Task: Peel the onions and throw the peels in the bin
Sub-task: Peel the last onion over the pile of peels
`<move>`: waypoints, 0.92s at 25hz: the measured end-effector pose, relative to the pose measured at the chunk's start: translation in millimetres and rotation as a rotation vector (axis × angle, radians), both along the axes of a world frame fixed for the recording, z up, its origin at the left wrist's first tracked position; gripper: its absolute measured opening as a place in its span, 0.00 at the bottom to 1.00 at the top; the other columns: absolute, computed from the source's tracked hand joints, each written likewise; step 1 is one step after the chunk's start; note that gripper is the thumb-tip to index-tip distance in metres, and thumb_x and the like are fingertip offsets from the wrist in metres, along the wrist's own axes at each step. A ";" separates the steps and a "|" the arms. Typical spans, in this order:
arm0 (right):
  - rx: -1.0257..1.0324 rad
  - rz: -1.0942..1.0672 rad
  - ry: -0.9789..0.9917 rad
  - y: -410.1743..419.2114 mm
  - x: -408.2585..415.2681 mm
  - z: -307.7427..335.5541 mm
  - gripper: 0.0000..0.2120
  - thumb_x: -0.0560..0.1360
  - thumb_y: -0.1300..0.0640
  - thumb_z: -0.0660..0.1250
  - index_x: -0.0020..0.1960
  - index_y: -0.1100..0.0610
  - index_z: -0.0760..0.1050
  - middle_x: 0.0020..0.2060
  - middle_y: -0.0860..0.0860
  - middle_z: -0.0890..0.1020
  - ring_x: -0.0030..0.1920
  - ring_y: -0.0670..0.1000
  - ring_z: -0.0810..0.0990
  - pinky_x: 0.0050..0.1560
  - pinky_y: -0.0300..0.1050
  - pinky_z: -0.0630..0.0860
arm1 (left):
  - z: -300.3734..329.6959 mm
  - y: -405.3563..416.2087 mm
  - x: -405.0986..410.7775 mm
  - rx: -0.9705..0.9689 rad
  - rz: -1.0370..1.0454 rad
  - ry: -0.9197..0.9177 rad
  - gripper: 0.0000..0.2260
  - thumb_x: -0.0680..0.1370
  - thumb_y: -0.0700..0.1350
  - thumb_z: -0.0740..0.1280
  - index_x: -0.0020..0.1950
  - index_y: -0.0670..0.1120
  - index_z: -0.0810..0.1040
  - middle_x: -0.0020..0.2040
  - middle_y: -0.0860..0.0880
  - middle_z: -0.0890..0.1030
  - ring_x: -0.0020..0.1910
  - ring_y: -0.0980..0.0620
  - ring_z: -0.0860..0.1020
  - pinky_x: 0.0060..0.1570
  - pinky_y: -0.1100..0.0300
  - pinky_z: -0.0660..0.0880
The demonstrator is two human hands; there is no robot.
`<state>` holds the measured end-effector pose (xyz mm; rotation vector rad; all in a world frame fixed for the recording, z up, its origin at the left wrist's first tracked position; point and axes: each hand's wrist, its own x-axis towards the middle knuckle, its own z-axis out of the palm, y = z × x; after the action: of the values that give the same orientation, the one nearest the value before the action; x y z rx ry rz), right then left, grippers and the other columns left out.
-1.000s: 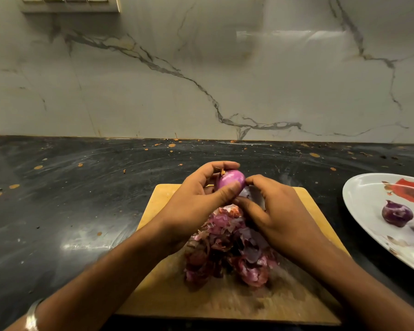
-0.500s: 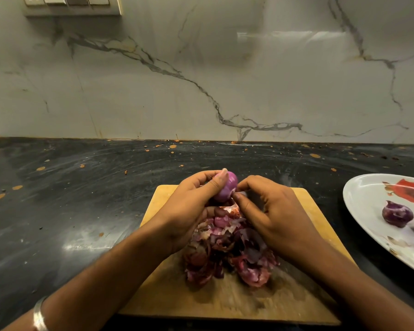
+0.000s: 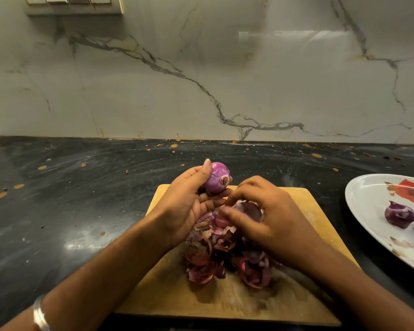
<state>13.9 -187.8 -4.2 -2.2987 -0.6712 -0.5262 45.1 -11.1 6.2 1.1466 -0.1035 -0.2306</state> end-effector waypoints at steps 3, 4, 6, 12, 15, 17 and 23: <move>0.105 -0.010 0.011 -2.0 2.2 -0.2 0.04 0.74 0.51 0.74 0.47 0.49 0.81 0.39 0.42 0.82 0.43 0.43 0.81 0.43 0.43 0.77 | -1.2 -0.6 0.7 -0.025 -0.003 0.032 0.22 0.82 0.53 0.61 0.64 0.35 0.73 0.58 0.33 0.81 0.48 0.43 0.84 0.42 0.57 0.82; 0.117 -0.009 0.015 -1.0 1.9 -0.9 0.04 0.74 0.53 0.74 0.48 0.49 0.81 0.38 0.42 0.82 0.42 0.43 0.81 0.43 0.42 0.77 | -1.8 -1.1 0.8 -0.029 -0.004 0.035 0.22 0.83 0.53 0.59 0.65 0.35 0.73 0.58 0.33 0.81 0.49 0.43 0.83 0.42 0.57 0.82; 0.176 -0.043 -0.027 -0.2 2.5 -1.8 0.06 0.74 0.54 0.74 0.50 0.51 0.81 0.39 0.41 0.83 0.43 0.42 0.82 0.43 0.38 0.78 | -2.2 -1.9 0.5 -0.045 -0.004 0.029 0.20 0.84 0.52 0.57 0.65 0.37 0.73 0.58 0.33 0.81 0.47 0.44 0.84 0.43 0.56 0.82; 0.376 -0.120 -0.038 -2.8 7.6 -0.1 0.12 0.75 0.56 0.73 0.58 0.52 0.82 0.44 0.43 0.85 0.46 0.41 0.84 0.47 0.35 0.80 | -3.3 -4.5 -3.2 -0.014 -0.074 -0.029 0.18 0.83 0.50 0.57 0.62 0.40 0.78 0.57 0.34 0.82 0.48 0.43 0.84 0.49 0.53 0.83; 0.506 -0.096 0.019 -2.3 7.3 0.6 0.05 0.74 0.60 0.74 0.49 0.53 0.84 0.40 0.44 0.86 0.43 0.43 0.85 0.44 0.37 0.81 | -2.8 -5.1 -6.0 -0.020 -0.130 -0.034 0.21 0.77 0.52 0.62 0.62 0.39 0.77 0.56 0.34 0.83 0.50 0.40 0.84 0.50 0.51 0.83; 0.524 -0.094 0.042 -3.9 8.3 1.8 0.03 0.75 0.60 0.73 0.46 0.53 0.83 0.38 0.46 0.85 0.41 0.44 0.84 0.41 0.37 0.80 | -3.1 -4.6 -6.6 -0.017 -0.155 -0.039 0.21 0.76 0.51 0.64 0.62 0.38 0.76 0.55 0.35 0.83 0.50 0.39 0.84 0.49 0.52 0.83; 0.376 -0.026 0.090 1.3 8.5 0.0 0.03 0.80 0.60 0.65 0.48 0.55 0.77 0.40 0.48 0.79 0.40 0.48 0.78 0.39 0.44 0.77 | -3.4 -4.8 -4.4 -0.007 -0.118 -0.079 0.19 0.76 0.48 0.65 0.64 0.42 0.77 0.59 0.38 0.81 0.51 0.42 0.84 0.48 0.51 0.83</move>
<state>22.4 -186.6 -4.2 -1.9663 -0.4551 -0.5100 40.7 -15.9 2.8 1.1437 -0.2425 -0.2897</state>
